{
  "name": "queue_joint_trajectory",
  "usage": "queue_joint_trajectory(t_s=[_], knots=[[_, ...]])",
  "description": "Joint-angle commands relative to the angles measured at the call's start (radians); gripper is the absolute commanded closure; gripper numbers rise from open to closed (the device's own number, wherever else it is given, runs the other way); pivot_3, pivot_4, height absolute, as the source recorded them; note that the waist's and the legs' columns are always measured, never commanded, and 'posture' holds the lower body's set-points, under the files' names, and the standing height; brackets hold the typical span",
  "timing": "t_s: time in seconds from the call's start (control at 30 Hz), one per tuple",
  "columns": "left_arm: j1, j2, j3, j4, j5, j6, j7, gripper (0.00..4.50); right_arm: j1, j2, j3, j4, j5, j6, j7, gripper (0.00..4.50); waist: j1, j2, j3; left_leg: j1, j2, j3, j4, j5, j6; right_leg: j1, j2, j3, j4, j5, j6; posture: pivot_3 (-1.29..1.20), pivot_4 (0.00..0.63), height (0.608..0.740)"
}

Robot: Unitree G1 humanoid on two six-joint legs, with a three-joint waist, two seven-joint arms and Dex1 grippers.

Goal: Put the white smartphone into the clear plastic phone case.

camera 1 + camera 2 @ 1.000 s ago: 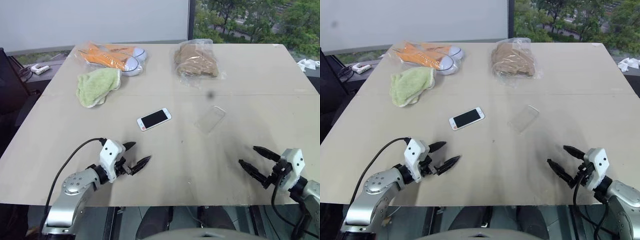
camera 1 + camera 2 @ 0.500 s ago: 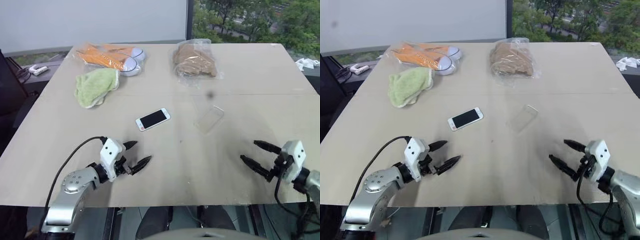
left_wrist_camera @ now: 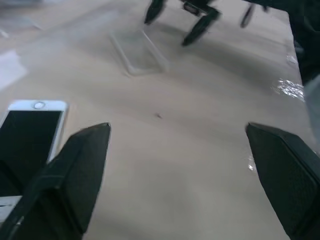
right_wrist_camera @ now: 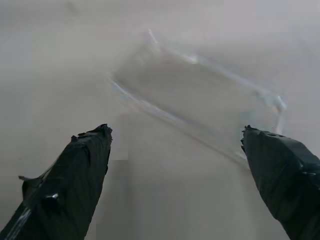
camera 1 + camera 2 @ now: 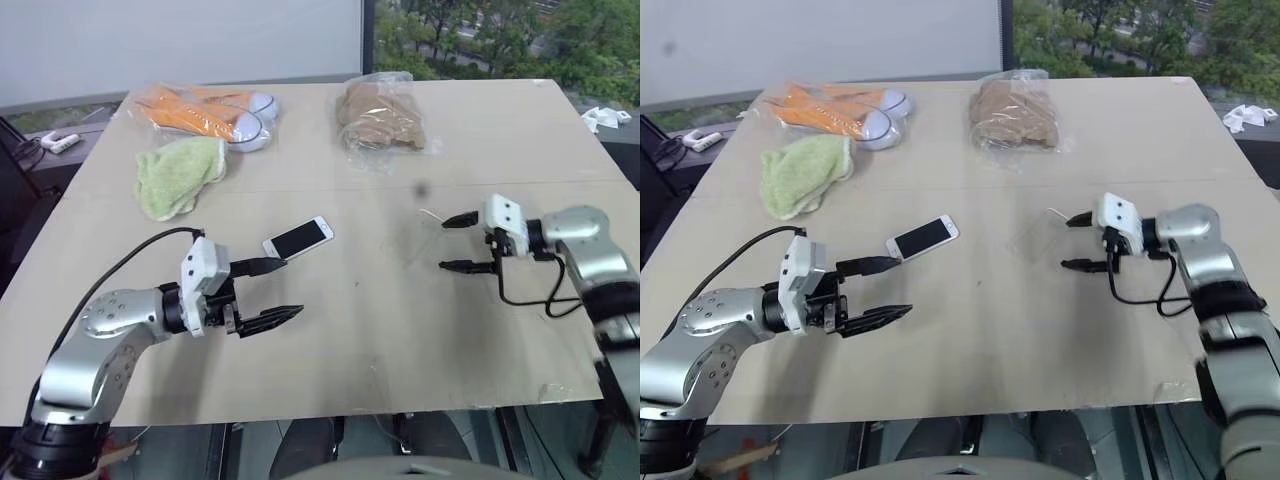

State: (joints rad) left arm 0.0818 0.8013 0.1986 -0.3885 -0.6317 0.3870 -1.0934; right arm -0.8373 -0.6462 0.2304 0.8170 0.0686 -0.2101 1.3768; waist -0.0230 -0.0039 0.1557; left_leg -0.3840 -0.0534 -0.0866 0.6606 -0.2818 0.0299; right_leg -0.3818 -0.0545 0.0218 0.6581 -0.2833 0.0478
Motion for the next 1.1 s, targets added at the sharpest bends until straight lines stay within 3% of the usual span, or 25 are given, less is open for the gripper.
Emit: queue_joint_trajectory(t_s=[0.03, 0.2, 0.37, 0.47, 0.73, 0.77, 1.0, 1.1], knots=[[0.055, -0.004, 0.052, -0.074, -0.014, -0.005, 0.025, 0.08, -0.103, 0.031, 0.031, 0.179, -0.077, -0.128, 0.038, 0.0, -0.001, 0.0, 0.0, 0.0, 0.0, 0.0, -0.001, 0.0, 0.0, -0.001, 0.0, 0.0, -0.001, 0.0, 0.0, 0.0, 0.15, 0.74], [0.115, -0.014, 0.099, -0.108, -0.013, -0.014, 0.061, 0.08, -0.241, 0.094, 0.071, 0.388, -0.19, -0.144, 0.018, 0.0, -0.004, 0.0, 0.0, -0.002, 0.0, 0.001, -0.002, 0.001, -0.001, -0.004, 0.0, 0.001, 0.002, 0.0, 0.0, 0.0, 0.15, 0.74], [0.119, -0.005, 0.117, -0.155, -0.019, 0.008, 0.098, 0.08, -0.297, 0.102, 0.155, 0.458, -0.317, -0.099, 0.049, 0.0, -0.001, 0.0, 0.0, 0.0, 0.0, 0.0, -0.001, 0.001, -0.002, -0.004, 0.0, 0.001, 0.004, 0.0, -0.001, 0.0, 0.15, 0.74], [0.099, -0.001, 0.116, -0.174, -0.027, 0.031, 0.124, 0.0, -0.316, 0.111, 0.171, 0.467, -0.353, -0.103, 0.025, 0.82, 0.007, 0.0, 0.0, 0.0, 0.0, 0.0, -0.001, 0.001, -0.002, -0.003, 0.0, 0.001, 0.004, 0.0, -0.001, 0.0, 0.15, 0.74], [0.064, 0.02, 0.095, -0.197, -0.082, 0.1, 0.12, 0.0, -0.34, 0.121, 0.171, 0.443, -0.378, -0.036, 0.098, 4.24, 0.008, -0.001, -0.001, 0.002, 0.0, 0.0, -0.001, 0.001, -0.003, -0.002, 0.0, 0.0, 0.004, 0.001, -0.002, 0.0, 0.15, 0.74], [0.063, 0.025, 0.091, -0.192, -0.082, 0.101, 0.11, 0.0, -0.339, 0.117, 0.166, 0.435, -0.373, -0.027, 0.121, 4.47, 0.008, -0.001, -0.001, 0.001, 0.0, -0.001, -0.001, 0.002, -0.003, -0.003, 0.0, 0.0, 0.004, 0.001, -0.002, 0.0, 0.15, 0.74], [0.052, 0.028, 0.061, -0.148, -0.052, 0.073, 0.065, 0.0, -0.264, 0.044, 0.153, 0.23, -0.281, 0.15, 0.236, 4.47, 0.014, -0.001, -0.001, -0.001, 0.0, -0.001, -0.002, 0.002, -0.003, -0.004, 0.0, -0.001, 0.002, 0.001, -0.002, 0.0, 0.15, 0.74], [0.048, 0.027, 0.051, -0.134, -0.046, 0.063, 0.046, 0.0, -0.12, -0.076, 0.212, -0.135, -0.104, 0.404, 0.238, 4.47, 0.019, -0.001, -0.001, -0.002, 0.0, -0.002, -0.002, 0.002, -0.003, -0.005, 0.0, -0.001, 0.002, 0.001, -0.002, 0.0, 0.15, 0.74]])
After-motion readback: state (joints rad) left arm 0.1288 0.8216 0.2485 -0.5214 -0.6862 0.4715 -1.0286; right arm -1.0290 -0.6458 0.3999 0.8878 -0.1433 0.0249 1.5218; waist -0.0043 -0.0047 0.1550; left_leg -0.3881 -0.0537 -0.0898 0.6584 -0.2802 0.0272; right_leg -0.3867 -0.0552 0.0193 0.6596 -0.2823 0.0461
